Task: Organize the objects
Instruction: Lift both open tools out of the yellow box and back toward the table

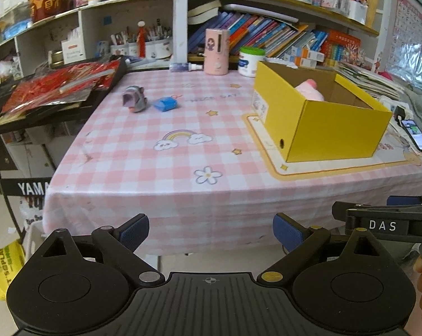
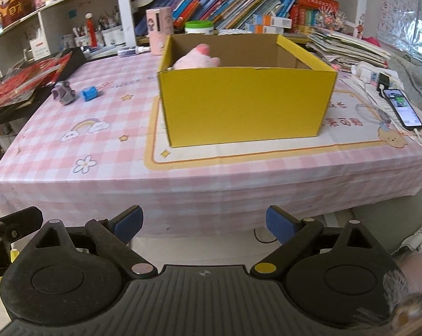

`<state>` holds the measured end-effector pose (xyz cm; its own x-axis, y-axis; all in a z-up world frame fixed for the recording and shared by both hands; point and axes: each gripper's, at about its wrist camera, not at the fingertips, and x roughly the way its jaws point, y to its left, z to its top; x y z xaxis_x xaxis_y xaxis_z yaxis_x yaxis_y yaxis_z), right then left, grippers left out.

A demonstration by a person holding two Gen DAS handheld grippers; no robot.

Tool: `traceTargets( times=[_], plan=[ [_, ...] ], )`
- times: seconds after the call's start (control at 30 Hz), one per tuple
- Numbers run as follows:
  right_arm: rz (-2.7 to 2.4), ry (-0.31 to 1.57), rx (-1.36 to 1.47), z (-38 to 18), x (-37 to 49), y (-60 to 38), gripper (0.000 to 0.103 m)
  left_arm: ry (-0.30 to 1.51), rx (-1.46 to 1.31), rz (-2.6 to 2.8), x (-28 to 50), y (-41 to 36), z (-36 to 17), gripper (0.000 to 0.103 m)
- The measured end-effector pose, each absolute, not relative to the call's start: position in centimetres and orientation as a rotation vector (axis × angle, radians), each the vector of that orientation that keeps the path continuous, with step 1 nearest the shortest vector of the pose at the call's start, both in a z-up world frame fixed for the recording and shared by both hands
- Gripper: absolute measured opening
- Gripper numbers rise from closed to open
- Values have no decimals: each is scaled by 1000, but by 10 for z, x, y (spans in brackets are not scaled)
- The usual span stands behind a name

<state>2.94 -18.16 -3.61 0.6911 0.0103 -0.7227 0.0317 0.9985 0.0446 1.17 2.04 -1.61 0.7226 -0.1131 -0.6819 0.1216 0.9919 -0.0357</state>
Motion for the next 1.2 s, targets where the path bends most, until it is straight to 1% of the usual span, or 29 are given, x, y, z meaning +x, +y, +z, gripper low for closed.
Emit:
traceTargets(
  times=[0.37,1.2],
  plan=[
    [57,824,46,-38,32,-151,95,760,4,-87,5,47,-17,97],
    [153,778,-2,-26,49,-95,96,714,-42,-3,7,96,-10,97]
  ],
)
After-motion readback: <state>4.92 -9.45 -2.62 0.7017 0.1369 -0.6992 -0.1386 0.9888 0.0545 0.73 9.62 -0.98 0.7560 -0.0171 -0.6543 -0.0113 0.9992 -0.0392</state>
